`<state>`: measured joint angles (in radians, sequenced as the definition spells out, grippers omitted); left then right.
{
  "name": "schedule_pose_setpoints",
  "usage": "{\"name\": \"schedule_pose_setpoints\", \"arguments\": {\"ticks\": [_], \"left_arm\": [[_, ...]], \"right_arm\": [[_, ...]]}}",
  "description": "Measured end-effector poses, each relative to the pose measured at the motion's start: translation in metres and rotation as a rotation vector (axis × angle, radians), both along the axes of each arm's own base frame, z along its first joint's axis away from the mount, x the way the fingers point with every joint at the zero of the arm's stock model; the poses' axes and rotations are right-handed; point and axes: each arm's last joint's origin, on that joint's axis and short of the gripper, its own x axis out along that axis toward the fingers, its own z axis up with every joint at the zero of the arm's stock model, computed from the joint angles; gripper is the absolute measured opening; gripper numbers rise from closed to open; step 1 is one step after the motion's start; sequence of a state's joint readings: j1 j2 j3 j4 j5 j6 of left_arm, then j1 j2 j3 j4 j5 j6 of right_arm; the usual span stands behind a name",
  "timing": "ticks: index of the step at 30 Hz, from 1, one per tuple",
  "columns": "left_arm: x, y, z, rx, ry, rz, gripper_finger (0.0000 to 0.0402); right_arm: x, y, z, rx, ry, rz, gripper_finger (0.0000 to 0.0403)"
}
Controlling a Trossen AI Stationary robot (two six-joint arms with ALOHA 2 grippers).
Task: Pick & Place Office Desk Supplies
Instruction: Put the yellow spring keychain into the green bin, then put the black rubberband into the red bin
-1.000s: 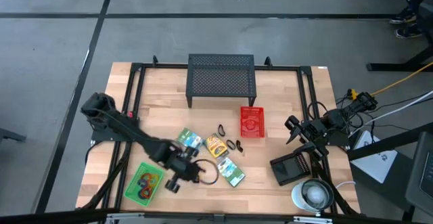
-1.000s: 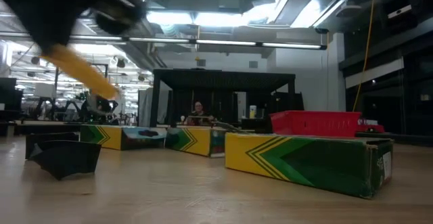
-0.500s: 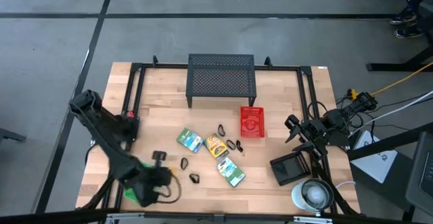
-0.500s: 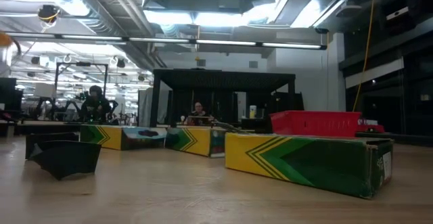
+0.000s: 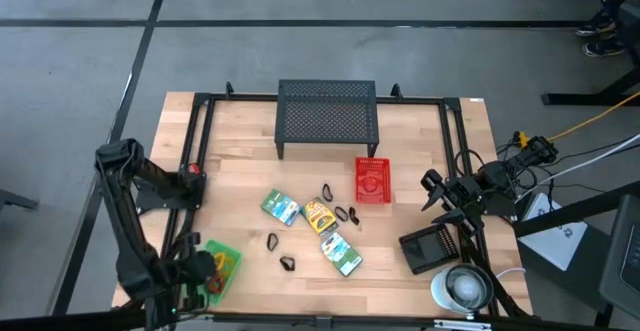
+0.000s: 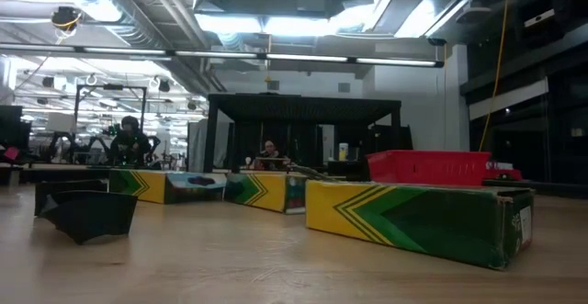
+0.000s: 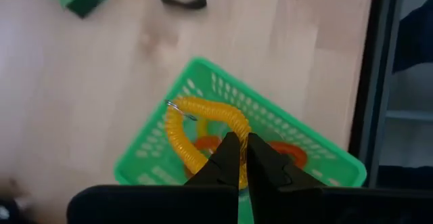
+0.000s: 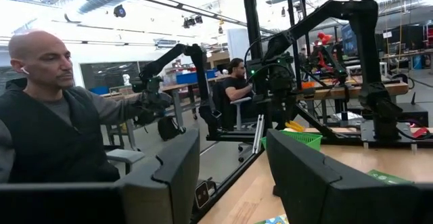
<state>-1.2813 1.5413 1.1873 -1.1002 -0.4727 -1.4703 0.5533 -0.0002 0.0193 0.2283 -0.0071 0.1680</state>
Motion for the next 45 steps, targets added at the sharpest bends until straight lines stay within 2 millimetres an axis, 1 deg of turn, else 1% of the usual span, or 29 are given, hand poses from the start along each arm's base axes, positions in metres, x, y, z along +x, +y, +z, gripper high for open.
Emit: {"name": "schedule_pose_setpoints", "arguments": {"ticks": [4, 8, 11, 16, 20, 24, 26, 28, 31, 33, 35, 38, 43, 45], "left_arm": [[-0.009, -0.012, -0.012, -0.023, 0.022, 0.043, 0.0004], [-0.009, -0.024, -0.025, -0.053, 0.03, 0.075, 0.0013], [-0.006, -0.03, -0.032, -0.075, 0.04, 0.093, 0.0029], [0.002, -0.036, -0.041, -0.094, 0.041, 0.113, 0.0069], [0.004, -0.034, -0.041, -0.058, 0.011, 0.107, 0.01], [0.003, -0.026, -0.039, 0.019, -0.029, 0.11, 0.0125], [0.003, -0.02, -0.035, 0.073, -0.08, 0.111, 0.0134], [0.007, -0.013, -0.029, 0.131, -0.168, 0.11, 0.0139], [0.017, -0.004, -0.019, 0.213, -0.331, 0.08, 0.014], [0.026, 0.001, -0.012, 0.264, -0.406, 0.065, 0.014], [0.038, 0.008, -0.007, 0.293, -0.406, 0.054, 0.0137], [0.056, 0.016, -0.002, 0.317, -0.365, 0.024, 0.0128], [0.09, 0.02, 0.0, 0.317, -0.35, -0.049, 0.0111], [0.105, 0.022, -0.004, 0.291, -0.356, -0.096, 0.0104]], "right_arm": [[0.0, 0.0, 0.0, 0.0, 0.0, 0.0, 0.0172], [0.0, 0.0, 0.0, 0.0, 0.0, 0.0, 0.0172], [0.0, 0.0, 0.0, 0.0, 0.0, 0.0, 0.0172], [0.0, 0.0, 0.0, 0.0, 0.0, 0.0, 0.0172], [0.0, 0.0, -0.001, -0.006, 0.008, 0.0, 0.0172], [0.0, 0.0, -0.002, -0.011, 0.017, 0.0, 0.0172], [0.0, 0.0, -0.002, -0.024, 0.008, -0.012, 0.0172], [0.001, -0.001, -0.001, -0.035, -0.005, -0.058, 0.0172], [0.0, -0.003, 0.006, 0.046, -0.044, -0.098, 0.0172], [-0.002, -0.005, 0.012, 0.098, -0.098, -0.115, 0.0172], [-0.004, -0.006, 0.018, 0.134, -0.145, -0.116, 0.0172], [-0.004, -0.007, 0.019, 0.139, -0.16, -0.116, 0.0172], [-0.004, -0.006, 0.018, 0.102, -0.166, -0.124, 0.0172], [-0.004, -0.006, 0.018, 0.101, -0.167, -0.127, 0.0172]]}}
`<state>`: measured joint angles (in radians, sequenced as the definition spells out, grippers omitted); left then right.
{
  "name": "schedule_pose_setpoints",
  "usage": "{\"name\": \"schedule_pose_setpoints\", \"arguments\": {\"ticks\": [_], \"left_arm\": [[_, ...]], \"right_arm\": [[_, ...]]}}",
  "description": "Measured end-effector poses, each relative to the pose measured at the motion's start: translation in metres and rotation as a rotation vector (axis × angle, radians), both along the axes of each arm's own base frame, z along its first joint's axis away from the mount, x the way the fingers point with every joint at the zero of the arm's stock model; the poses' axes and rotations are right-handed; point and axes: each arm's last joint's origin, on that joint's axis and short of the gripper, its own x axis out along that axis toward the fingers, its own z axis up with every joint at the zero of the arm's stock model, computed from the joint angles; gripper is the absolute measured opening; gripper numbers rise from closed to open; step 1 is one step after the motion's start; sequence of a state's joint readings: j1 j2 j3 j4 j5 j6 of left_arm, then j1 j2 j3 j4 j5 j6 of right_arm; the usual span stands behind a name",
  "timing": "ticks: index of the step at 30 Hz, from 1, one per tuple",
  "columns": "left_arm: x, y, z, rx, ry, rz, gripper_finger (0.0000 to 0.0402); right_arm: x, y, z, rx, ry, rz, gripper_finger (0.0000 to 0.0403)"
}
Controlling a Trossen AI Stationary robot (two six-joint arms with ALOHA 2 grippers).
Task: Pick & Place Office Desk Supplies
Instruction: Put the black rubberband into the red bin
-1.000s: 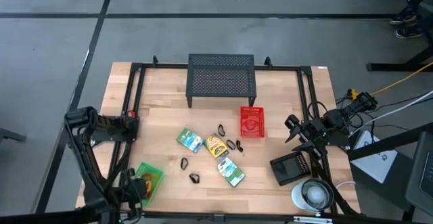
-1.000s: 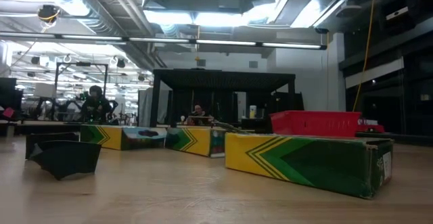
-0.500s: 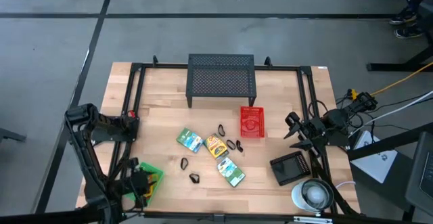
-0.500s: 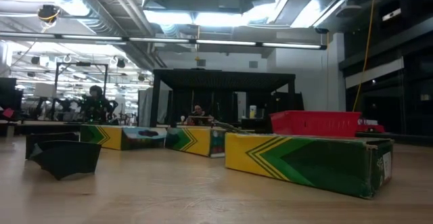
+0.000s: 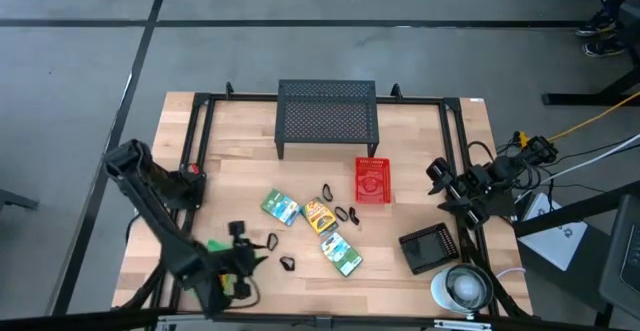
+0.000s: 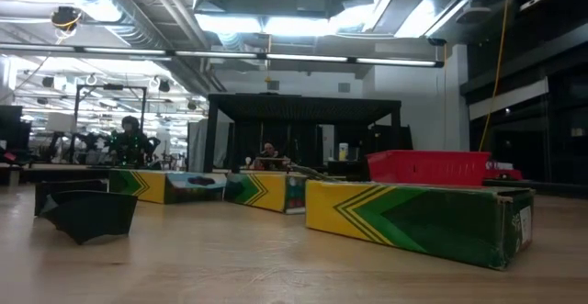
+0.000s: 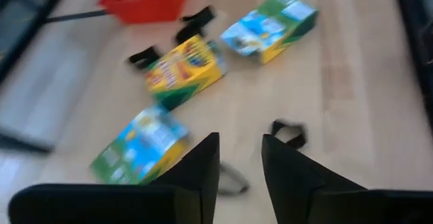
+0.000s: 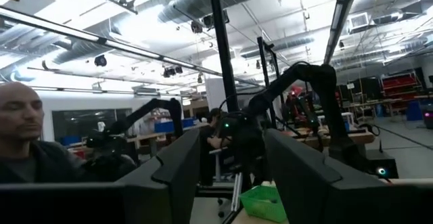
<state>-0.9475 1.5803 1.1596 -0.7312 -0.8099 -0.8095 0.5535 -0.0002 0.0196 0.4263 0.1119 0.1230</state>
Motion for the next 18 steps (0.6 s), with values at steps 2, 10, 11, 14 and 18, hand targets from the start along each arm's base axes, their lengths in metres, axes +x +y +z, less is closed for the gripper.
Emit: {"name": "schedule_pose_setpoints", "arguments": {"ticks": [2, 10, 11, 14, 18], "left_arm": [[0.015, 0.005, -0.009, -0.03, 0.008, -0.06, 0.0099], [0.061, 0.049, -0.052, -0.156, -0.023, -0.259, 0.0091], [0.064, 0.055, -0.055, -0.15, -0.038, -0.258, 0.0091], [0.068, 0.071, -0.064, -0.112, -0.033, -0.238, 0.009], [0.071, 0.083, -0.071, -0.082, -0.055, -0.208, 0.009]], "right_arm": [[0.0, 0.0, -0.001, -0.004, 0.007, -0.001, 0.0172], [0.004, -0.002, -0.005, -0.047, 0.052, -0.156, 0.0172], [0.004, -0.004, -0.005, -0.032, 0.059, -0.205, 0.0172], [0.004, -0.008, -0.004, 0.023, 0.084, -0.333, 0.0172], [0.006, -0.009, -0.006, 0.116, 0.129, -0.335, 0.0172]]}}
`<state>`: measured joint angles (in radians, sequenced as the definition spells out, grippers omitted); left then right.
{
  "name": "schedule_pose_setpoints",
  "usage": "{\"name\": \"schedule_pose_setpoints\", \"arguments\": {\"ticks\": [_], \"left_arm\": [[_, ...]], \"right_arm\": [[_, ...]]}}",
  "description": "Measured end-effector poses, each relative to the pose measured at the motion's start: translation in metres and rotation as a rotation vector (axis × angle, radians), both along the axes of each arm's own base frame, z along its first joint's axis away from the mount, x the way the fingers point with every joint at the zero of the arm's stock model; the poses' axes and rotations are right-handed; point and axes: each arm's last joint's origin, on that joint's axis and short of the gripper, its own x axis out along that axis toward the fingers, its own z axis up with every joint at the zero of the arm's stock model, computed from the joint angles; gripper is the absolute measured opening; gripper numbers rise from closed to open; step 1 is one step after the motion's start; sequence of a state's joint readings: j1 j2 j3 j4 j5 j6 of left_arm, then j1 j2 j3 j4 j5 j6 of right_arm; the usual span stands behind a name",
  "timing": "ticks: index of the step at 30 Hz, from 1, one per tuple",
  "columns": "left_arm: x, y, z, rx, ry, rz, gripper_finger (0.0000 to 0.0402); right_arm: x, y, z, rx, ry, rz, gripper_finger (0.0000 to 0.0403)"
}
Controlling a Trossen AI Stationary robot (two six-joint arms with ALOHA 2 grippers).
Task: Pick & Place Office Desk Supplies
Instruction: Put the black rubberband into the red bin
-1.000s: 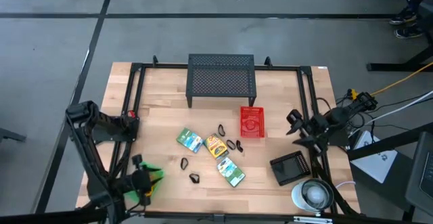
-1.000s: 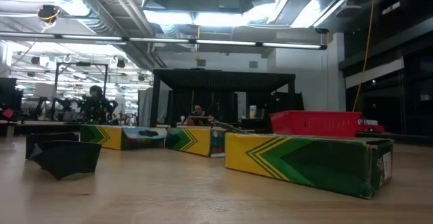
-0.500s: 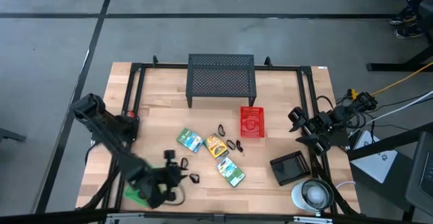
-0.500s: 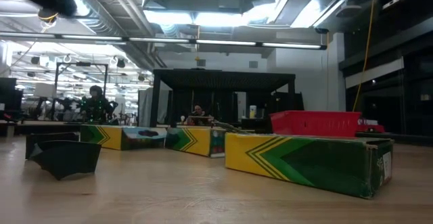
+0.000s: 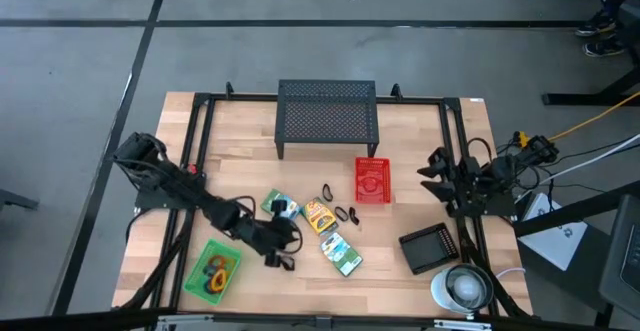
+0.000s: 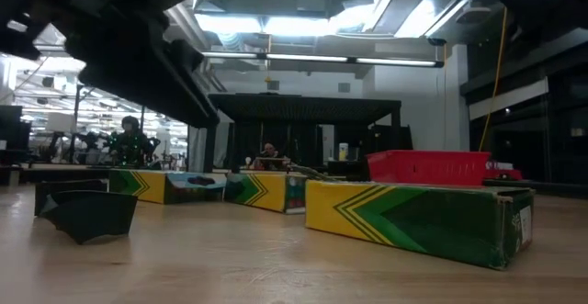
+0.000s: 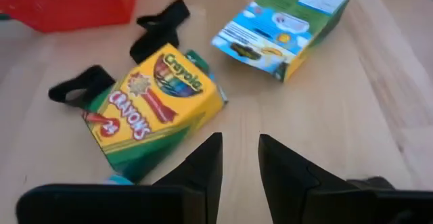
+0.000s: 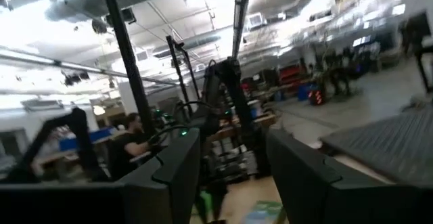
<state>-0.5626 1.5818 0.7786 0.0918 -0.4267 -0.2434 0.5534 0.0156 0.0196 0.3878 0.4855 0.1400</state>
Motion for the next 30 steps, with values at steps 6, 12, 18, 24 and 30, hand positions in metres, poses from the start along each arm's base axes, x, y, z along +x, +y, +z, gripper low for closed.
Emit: {"name": "schedule_pose_setpoints", "arguments": {"ticks": [6, 12, 18, 24, 30], "left_arm": [[0.008, 0.01, 0.001, -0.064, -0.147, -0.099, 0.0093], [0.005, 0.03, 0.0, 0.006, -0.058, -0.02, 0.0095], [-0.002, 0.039, 0.029, 0.006, -0.141, -0.016, 0.0093], [-0.015, 0.046, 0.038, 0.071, -0.113, 0.062, 0.0092], [-0.024, 0.038, 0.026, -0.025, -0.165, 0.002, 0.0093]], "right_arm": [[0.013, 0.004, -0.011, 0.096, 0.144, -0.099, 0.0172], [0.027, 0.008, -0.012, 0.087, 0.156, -0.148, 0.0172], [0.05, 0.014, -0.012, 0.042, 0.293, -0.243, 0.0172], [0.095, 0.036, -0.003, -0.036, 0.443, -0.26, 0.0172], [0.148, 0.061, -0.006, -0.17, 0.588, -0.338, 0.0172]]}}
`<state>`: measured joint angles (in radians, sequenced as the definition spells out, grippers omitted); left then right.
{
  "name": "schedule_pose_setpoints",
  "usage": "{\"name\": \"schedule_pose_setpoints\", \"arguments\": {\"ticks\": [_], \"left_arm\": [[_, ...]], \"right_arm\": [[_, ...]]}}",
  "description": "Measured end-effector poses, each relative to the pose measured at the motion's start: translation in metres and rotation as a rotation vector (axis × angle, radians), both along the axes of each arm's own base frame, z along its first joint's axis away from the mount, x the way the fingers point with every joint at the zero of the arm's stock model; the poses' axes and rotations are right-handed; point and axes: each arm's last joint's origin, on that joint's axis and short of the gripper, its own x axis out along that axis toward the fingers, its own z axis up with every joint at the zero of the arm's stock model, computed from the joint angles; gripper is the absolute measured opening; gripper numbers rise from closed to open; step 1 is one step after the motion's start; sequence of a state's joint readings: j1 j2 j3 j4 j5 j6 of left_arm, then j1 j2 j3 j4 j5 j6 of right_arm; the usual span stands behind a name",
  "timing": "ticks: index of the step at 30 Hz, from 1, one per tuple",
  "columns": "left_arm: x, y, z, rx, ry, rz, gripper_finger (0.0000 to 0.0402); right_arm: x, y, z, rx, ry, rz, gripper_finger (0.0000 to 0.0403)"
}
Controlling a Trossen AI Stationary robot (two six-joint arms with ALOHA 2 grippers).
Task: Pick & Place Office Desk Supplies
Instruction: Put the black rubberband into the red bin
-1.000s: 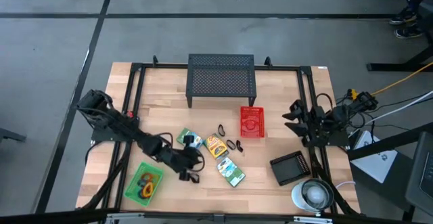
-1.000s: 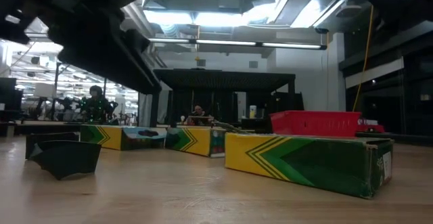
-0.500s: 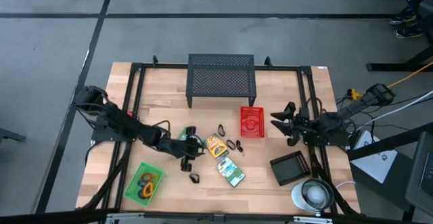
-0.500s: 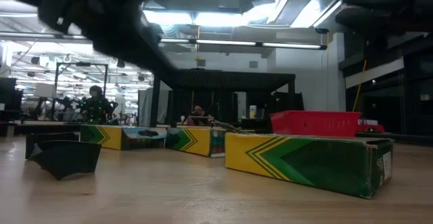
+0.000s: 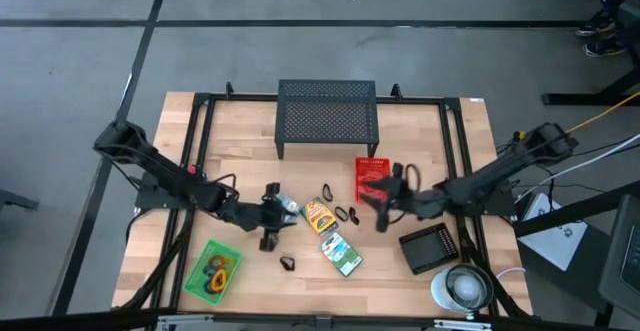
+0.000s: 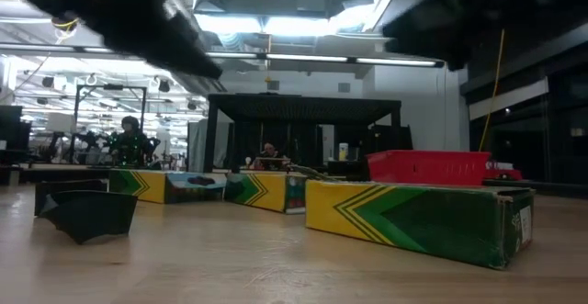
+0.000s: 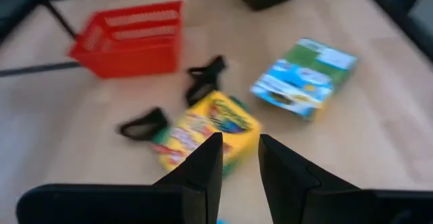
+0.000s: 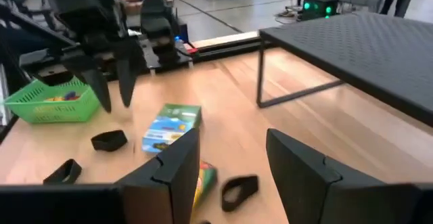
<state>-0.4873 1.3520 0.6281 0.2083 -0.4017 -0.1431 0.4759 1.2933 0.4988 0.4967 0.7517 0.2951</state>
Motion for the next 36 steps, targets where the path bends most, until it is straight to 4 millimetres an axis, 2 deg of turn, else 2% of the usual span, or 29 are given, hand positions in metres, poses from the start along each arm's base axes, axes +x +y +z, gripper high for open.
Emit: {"name": "schedule_pose_setpoints", "arguments": {"ticks": [4, 8, 13, 17, 20, 24, 28, 36], "left_arm": [[-0.013, -0.007, -0.016, -0.138, -0.003, -0.034, 0.009], [-0.028, -0.017, -0.028, -0.195, 0.052, -0.011, 0.0088], [-0.043, -0.035, -0.028, -0.139, 0.004, 0.028, 0.0088], [-0.052, -0.046, -0.027, -0.11, -0.013, 0.004, 0.0088], [-0.055, -0.049, -0.027, -0.128, -0.009, -0.013, 0.0088], [-0.057, -0.051, -0.027, -0.128, -0.018, -0.013, 0.0088], [-0.057, -0.051, -0.027, -0.132, -0.019, -0.008, 0.0088], [-0.059, -0.053, -0.026, -0.137, -0.027, 0.005, 0.0088]], "right_arm": [[0.027, 0.014, 0.005, -0.032, 0.014, 0.009, 0.0172], [0.044, 0.023, 0.011, -0.038, 0.014, 0.053, 0.0172], [0.061, 0.031, 0.006, 0.058, 0.039, 0.111, 0.0172], [0.076, 0.041, -0.009, 0.034, 0.144, 0.101, 0.0172], [0.095, 0.048, -0.008, 0.036, 0.173, 0.126, 0.0172], [0.112, 0.053, -0.012, -0.008, 0.332, 0.074, 0.0172], [0.115, 0.053, -0.019, -0.048, 0.524, 0.005, 0.0172], [0.092, 0.047, -0.043, 0.063, 0.709, -0.158, 0.0172]]}}
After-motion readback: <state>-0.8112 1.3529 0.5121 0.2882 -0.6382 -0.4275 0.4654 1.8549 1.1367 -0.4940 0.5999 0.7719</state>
